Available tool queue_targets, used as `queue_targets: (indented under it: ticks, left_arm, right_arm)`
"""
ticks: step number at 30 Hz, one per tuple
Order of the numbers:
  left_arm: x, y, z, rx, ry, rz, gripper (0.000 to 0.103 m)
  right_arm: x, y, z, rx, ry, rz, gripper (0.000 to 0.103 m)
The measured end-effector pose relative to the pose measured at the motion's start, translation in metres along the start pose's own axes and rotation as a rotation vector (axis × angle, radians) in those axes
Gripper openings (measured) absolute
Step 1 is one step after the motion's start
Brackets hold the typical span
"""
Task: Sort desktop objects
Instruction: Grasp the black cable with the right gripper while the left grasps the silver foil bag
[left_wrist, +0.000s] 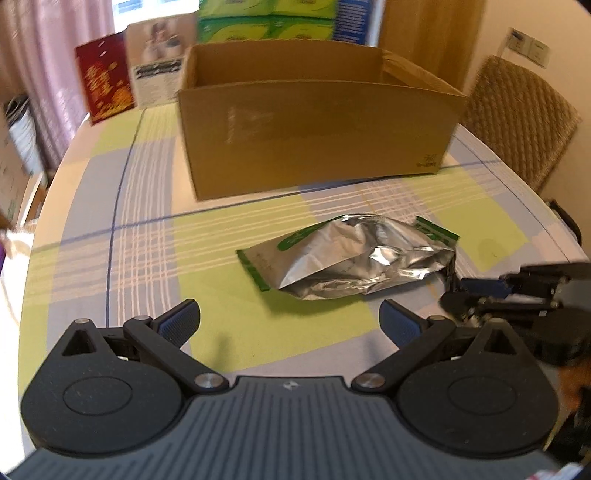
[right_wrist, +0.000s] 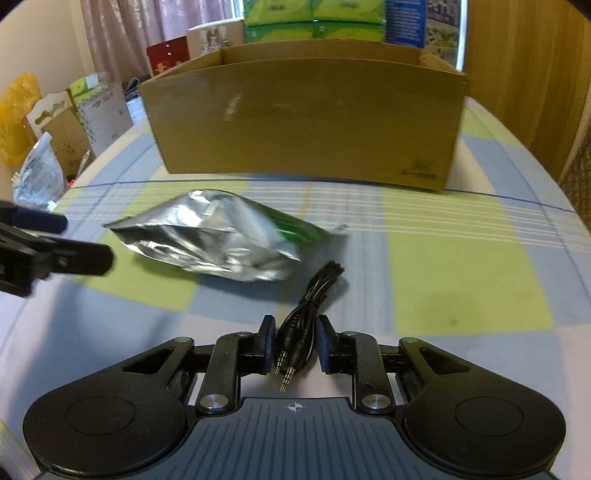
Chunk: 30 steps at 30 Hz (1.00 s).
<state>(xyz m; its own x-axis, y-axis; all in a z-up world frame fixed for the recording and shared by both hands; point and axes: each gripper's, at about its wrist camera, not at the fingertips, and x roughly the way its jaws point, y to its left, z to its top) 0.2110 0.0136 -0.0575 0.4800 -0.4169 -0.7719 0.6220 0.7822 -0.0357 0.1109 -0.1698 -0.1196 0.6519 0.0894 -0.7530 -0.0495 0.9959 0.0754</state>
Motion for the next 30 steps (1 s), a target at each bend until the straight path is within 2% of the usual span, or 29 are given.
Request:
queue_targets:
  ticks: [4,10,11,13,14,15,21,25,28,30]
  left_arm:
    - [-0.001,-0.012,0.009,0.133,-0.007,-0.021,0.101]
    - [0.015,-0.036,0.026,0.444,0.017,-0.067,0.101]
    - [0.020,-0.040,0.029,0.487,0.027,-0.082,0.101]
    - [0.031,-0.048,0.034,0.570,0.047,-0.104,0.101]
    - [0.037,-0.052,0.036,0.617,0.059,-0.113,0.101]
    - [0.043,-0.054,0.037,0.658,0.070,-0.123,0.101]
    - [0.070,-0.076,0.033,0.911,0.123,-0.171,0.100]
    - [0.087,-0.076,0.036,0.982,0.170,-0.180,0.092]
    - [0.099,-0.072,0.041,0.952,0.214,-0.193,0.084]
    - [0.102,-0.067,0.044,0.901,0.224,-0.197,0.074]
  right_arm:
    - [-0.008,-0.028,-0.002,0.002,0.006,-0.040,0.020]
    - [-0.012,-0.053,0.001,-0.011,0.022,-0.033,0.021]
    - [-0.012,-0.054,0.002,-0.015,0.027,-0.033,0.023]
    - [-0.012,-0.059,0.003,-0.013,0.031,-0.034,0.033]
    - [-0.012,-0.061,0.003,-0.007,0.034,-0.034,0.042]
    - [-0.011,-0.063,0.003,0.000,0.037,-0.032,0.045]
    - [-0.010,-0.069,0.003,0.018,0.035,-0.015,0.045]
    - [-0.008,-0.069,0.005,0.017,0.034,0.001,0.045]
    - [-0.007,-0.069,0.006,0.016,0.030,0.011,0.045]
    - [-0.005,-0.068,0.008,0.012,0.028,0.015,0.045]
